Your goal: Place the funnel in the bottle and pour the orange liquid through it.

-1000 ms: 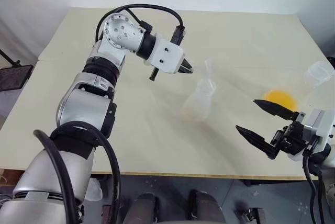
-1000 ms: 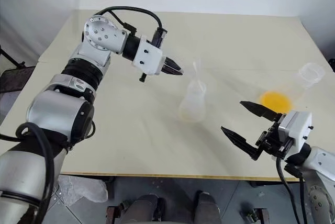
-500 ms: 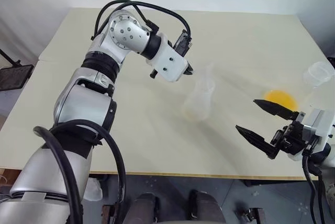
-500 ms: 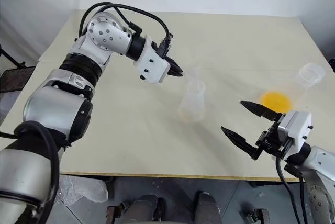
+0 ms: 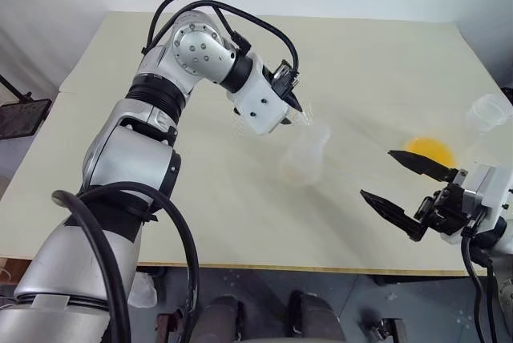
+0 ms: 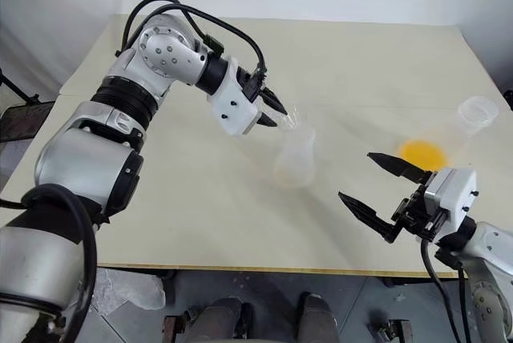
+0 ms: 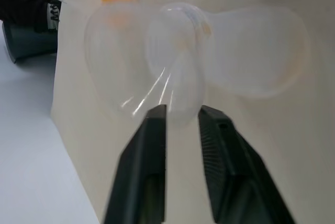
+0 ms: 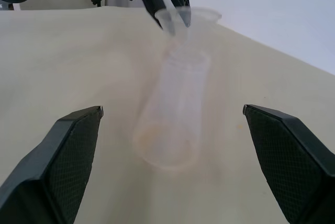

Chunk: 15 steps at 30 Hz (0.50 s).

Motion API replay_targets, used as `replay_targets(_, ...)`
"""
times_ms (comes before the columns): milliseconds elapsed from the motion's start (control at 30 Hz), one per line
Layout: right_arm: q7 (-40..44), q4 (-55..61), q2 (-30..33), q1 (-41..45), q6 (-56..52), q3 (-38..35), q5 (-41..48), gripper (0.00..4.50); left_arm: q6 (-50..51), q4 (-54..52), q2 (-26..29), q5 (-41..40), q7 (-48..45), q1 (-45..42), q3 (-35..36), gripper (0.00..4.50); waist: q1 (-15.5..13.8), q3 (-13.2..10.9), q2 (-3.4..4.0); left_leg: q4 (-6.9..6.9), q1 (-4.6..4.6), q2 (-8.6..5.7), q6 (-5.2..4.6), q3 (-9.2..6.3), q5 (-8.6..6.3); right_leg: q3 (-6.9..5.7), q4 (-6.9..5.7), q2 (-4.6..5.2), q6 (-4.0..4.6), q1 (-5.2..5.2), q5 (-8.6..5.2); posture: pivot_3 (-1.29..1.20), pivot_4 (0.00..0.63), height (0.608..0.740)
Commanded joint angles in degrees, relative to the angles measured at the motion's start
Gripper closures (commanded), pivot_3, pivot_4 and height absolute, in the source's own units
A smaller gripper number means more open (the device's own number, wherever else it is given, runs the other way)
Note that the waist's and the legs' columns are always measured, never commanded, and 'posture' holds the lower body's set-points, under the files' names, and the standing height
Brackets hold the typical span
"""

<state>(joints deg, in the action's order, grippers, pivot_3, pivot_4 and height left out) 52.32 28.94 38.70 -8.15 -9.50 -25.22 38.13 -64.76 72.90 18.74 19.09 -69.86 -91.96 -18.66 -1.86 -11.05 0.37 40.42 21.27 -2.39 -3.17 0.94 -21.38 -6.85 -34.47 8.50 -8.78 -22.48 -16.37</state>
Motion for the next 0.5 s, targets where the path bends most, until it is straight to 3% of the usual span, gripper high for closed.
replay_targets(33,0.31,0.32,0.34,0.28,1.17,-0.79,0.05,0.0,-1.79,-0.78,-0.1,-1.78,-0.43,-2.82,0.47,2.03,-0.02,0.0,0.0,0.0,0.0,0.0,0.0,0.0,0.0,0.0,0.0,0.0,0.0,0.0,0.0,0.0,0.15,0.74)
replay_targets(233,0.57,-0.02,0.18,0.47,1.53,-0.59,-0.33,0.0,-3.49,-1.18,0.05,-2.39,-0.52,-3.09,0.49,0.13,-0.02,0.0,0.0,0.03,0.0,0.0,0.0,0.0,0.0,0.0,-0.01,0.0,0.0,0.0,0.0,0.0,0.15,0.74)
replay_targets(300,0.58,-0.03,0.15,0.58,1.56,-0.56,-0.37,0.0,-2.78,-1.3,-0.14,-4.39,-1.85,-2.94,1.52,0.06,-0.02,0.0,0.0,0.04,0.01,0.0,0.0,0.0,0.0,0.0,-0.01,0.0,0.0,0.0,0.0,0.0,0.15,0.74)
replay_targets(500,-0.19,0.34,-0.03,-2.01,1.36,-3.22,-0.39,0.0,14.6,-3.5,0.86,-18.51,-13.5,1.41,11.33,0.06,0.18,0.0,0.01,0.13,0.03,0.01,-0.01,-0.02,-0.01,-0.01,-0.11,0.0,0.0,-0.02,0.0,0.0,0.15,0.74)
